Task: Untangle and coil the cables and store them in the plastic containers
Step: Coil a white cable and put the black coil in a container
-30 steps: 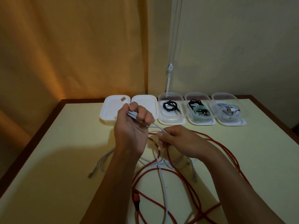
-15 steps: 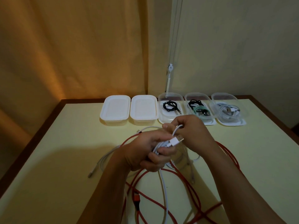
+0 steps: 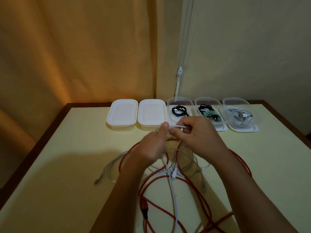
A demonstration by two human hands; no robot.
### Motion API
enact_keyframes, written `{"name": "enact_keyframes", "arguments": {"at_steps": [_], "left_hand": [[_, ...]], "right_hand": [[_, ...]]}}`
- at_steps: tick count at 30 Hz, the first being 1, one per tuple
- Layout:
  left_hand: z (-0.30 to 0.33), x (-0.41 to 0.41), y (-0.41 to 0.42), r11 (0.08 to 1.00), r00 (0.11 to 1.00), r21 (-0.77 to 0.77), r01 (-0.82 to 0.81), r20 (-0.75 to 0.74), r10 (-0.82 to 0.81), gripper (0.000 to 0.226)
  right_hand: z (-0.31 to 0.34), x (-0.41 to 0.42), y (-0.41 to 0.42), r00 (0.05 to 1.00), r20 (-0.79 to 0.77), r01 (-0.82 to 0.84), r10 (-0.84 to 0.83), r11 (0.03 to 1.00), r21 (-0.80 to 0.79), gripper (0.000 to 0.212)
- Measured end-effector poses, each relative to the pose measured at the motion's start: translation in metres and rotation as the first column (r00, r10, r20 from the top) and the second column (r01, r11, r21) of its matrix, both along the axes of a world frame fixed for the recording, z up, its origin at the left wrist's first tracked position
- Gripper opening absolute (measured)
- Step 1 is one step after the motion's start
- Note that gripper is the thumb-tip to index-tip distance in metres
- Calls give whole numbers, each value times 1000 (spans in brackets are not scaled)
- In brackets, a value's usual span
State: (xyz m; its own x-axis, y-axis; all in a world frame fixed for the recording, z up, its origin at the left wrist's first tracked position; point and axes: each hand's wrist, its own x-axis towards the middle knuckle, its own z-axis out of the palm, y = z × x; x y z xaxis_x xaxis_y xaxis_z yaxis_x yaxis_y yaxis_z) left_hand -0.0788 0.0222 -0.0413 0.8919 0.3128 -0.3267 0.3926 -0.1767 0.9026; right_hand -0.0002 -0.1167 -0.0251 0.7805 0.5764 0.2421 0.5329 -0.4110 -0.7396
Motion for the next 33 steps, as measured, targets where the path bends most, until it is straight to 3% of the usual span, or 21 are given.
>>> {"name": "enact_keyframes", "arguments": {"at_steps": [2, 5, 9, 12, 14, 17, 20, 24, 27, 33], "left_hand": [[-5, 1, 7, 991, 985, -9, -135, 112, 135, 47], [-2, 3, 9, 938, 944, -307, -162, 230, 238, 25], [1, 3, 9, 882, 917, -468, -61, 323, 234, 23], [5, -5, 11, 827, 901, -543, 144, 417, 117, 29], [8, -10, 9, 798, 886, -535, 278, 463, 2, 26], [7, -14, 2, 759, 851, -494, 423, 504, -146, 22], [6, -17, 1, 703, 819, -489, 517, 521, -240, 24], [5, -19, 3, 680, 805, -479, 555, 515, -294, 21], [9, -20, 1, 728, 820, -440, 525, 491, -294, 26], [15, -18, 5, 912, 870, -203, 357, 428, -245, 28]], "right_hand": [[5, -5, 0, 999, -24, -35, 35, 999, 7, 11], [6, -9, 3, 991, -55, -124, 124, 992, -11, 20], [5, -10, 2, 985, -93, -152, 144, 984, -91, 26], [7, -7, -2, 992, -105, -66, 69, 997, 25, 19], [9, -6, -3, 988, -146, -37, 55, 991, 128, 20], [16, -7, -2, 952, -245, -140, 183, 974, 180, 33], [26, -15, -3, 874, -359, -270, 326, 942, 198, 31], [27, -14, -8, 824, -423, -312, 376, 926, 213, 30], [28, -12, -11, 821, -441, -280, 362, 929, 243, 25], [25, -5, -14, 845, -451, -172, 288, 944, 281, 31]]}}
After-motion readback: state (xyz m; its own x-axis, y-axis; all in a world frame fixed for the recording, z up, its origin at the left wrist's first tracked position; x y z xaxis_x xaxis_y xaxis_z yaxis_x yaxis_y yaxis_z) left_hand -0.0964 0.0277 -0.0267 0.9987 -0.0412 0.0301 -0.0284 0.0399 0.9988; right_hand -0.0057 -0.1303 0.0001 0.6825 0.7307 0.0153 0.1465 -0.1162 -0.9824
